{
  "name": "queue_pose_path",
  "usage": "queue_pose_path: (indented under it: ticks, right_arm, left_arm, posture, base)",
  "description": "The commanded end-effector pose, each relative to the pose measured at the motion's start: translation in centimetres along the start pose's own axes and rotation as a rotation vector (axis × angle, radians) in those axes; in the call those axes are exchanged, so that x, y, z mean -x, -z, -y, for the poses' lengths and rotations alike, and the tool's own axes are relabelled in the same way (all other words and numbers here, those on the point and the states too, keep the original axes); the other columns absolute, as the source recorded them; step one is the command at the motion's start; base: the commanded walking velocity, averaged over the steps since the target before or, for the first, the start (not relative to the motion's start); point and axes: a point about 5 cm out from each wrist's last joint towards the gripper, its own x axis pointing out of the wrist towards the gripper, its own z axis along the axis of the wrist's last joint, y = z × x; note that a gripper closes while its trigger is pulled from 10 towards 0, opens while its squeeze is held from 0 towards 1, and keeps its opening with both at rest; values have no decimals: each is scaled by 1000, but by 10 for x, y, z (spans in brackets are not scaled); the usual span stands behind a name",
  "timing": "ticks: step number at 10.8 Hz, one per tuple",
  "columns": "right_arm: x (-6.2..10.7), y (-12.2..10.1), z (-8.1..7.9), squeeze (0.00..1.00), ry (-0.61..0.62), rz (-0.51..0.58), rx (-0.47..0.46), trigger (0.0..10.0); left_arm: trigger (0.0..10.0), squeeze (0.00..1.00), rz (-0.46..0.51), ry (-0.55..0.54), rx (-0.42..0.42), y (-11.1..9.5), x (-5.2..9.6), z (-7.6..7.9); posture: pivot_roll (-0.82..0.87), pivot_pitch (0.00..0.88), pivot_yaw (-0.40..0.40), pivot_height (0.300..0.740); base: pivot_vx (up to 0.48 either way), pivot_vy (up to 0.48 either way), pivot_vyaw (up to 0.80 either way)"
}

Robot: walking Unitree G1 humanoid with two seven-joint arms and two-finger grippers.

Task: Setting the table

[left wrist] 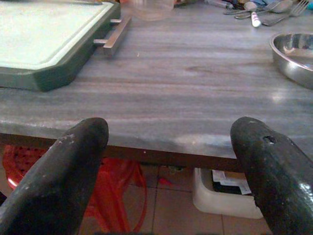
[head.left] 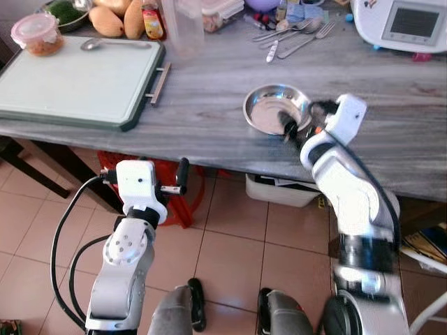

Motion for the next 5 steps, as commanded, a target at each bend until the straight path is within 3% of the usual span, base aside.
queue_pose_path:
  ticks: [1,3,5]
  right_arm:
    - [5,-2,-6,1000,-30,5,30,10000]
    - [8,-7,-14,1000,-206,21,270,10000]
    - [8,-8,-15,1000,-256,32,361,10000]
  left_arm:
    - [10000,0,-8,0,-3,2,2,-2]
    - [10000,0,-10,3,-4,2,2,-2]
    - [10000,0,-11,3,-6,2,2,-2]
  posture:
    - [-8,208,50,740]
    - [-4,210,53,740]
    - [2,208,49,740]
  base:
    - [0,0,0]
    - [0,0,0]
    - [0,0,0]
